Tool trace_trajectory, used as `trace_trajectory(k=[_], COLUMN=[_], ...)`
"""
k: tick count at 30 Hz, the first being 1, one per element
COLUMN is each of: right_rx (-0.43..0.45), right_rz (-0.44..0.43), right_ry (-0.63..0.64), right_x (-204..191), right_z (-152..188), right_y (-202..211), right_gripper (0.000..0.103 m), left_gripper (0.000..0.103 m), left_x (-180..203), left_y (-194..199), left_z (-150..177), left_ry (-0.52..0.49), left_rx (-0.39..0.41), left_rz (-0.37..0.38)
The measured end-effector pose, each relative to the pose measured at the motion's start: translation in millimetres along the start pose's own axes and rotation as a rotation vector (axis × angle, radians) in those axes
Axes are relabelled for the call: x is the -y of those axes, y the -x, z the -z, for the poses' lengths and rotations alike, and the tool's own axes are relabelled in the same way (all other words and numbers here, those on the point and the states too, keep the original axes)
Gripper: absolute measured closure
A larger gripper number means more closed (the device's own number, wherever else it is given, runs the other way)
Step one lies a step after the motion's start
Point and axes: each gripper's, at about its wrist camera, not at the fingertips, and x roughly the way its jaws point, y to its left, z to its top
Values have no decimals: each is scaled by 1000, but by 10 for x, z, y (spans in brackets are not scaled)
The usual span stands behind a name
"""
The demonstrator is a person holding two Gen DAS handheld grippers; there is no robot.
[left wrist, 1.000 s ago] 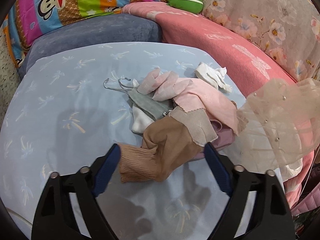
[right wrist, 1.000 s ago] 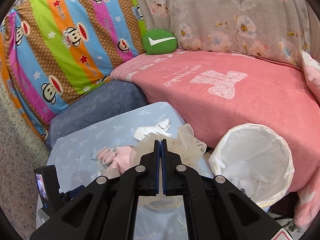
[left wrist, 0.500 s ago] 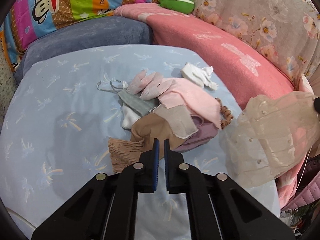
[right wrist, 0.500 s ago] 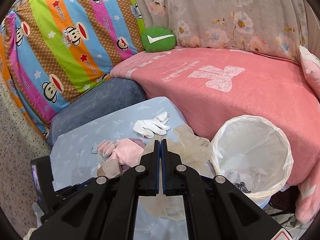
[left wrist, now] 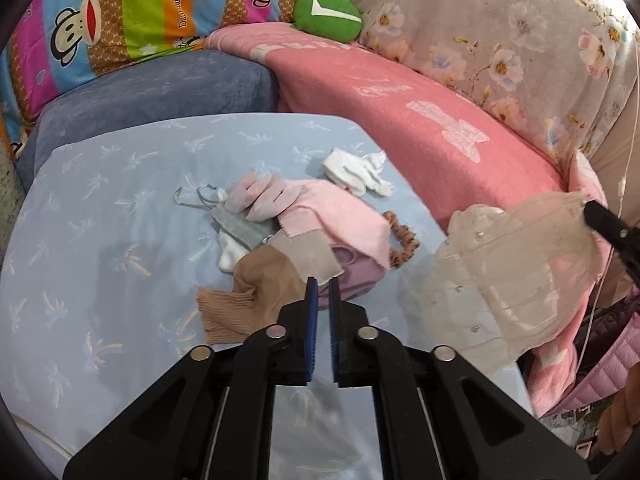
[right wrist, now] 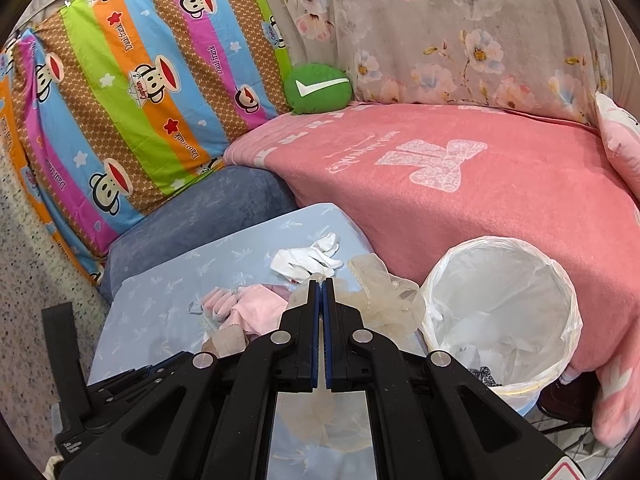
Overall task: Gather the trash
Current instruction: 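Carry the tulle toward the bin with the right tool while the left grasps the beige stocking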
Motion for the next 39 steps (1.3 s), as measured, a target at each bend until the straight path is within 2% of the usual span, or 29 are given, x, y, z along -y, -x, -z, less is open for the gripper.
trace_trajectory(k=[1, 2, 4, 10, 12, 15, 17, 19, 21, 31, 33, 36, 37, 38, 39], right_rx=[-3, -8, -18, -50, -62, -74, -79, -83, -82, -40, -36, -36, -37, -38, -40], right_rz=[-2, -4, -8, -14, -15, -18, -19, -20, -20, -28, -29, -33, -35, -37, -38], right_ry=[0, -1, -5, -1, -1, -2, -1, -1, -2, -12, -9, -11, -11, -10, -9], right_x=[-1, -2, -5, -59, -61, -74, -73, -76, -70, 0, 16, 33, 35, 51, 52], right_z=[9, 21, 38, 89, 106, 115, 122, 124, 116, -10, -23, -28, -27, -31, -31], right_y=[-12, -28, -79, -238, -293, -364, -392, -408, -411, -287, -256, -245, -252, -253, -266], right_gripper=[102, 102, 102, 102, 102, 102, 102, 102, 102, 102, 102, 102, 102, 102, 102], left_gripper=[75, 49, 29, 30, 39, 61, 81, 95, 99, 100, 100, 97, 90, 75, 65], left_x=[-20, -44, -102, -235, -269, -297, -302, -313, -319, -41, 7, 26, 21, 9, -9], left_y=[-28, -59, -96, -366, -425, -491, -508, -490, -425, 34, 45, -97, -143, -181, -226], left_z=[15, 26, 50, 110, 129, 151, 160, 161, 149, -112, -133, -144, -140, -127, -115], left_ry=[-4, -4, 10, 21, 30, 36, 36, 47, 62, 25, 17, 11, 3, -2, -2], left_rx=[-7, -13, -4, -69, -88, -117, -130, -133, -119, 8, 12, -24, -36, -44, -48], left_rz=[-7, -16, -46, -62, -60, -46, -38, -29, -17, 29, 38, 41, 30, 14, -8])
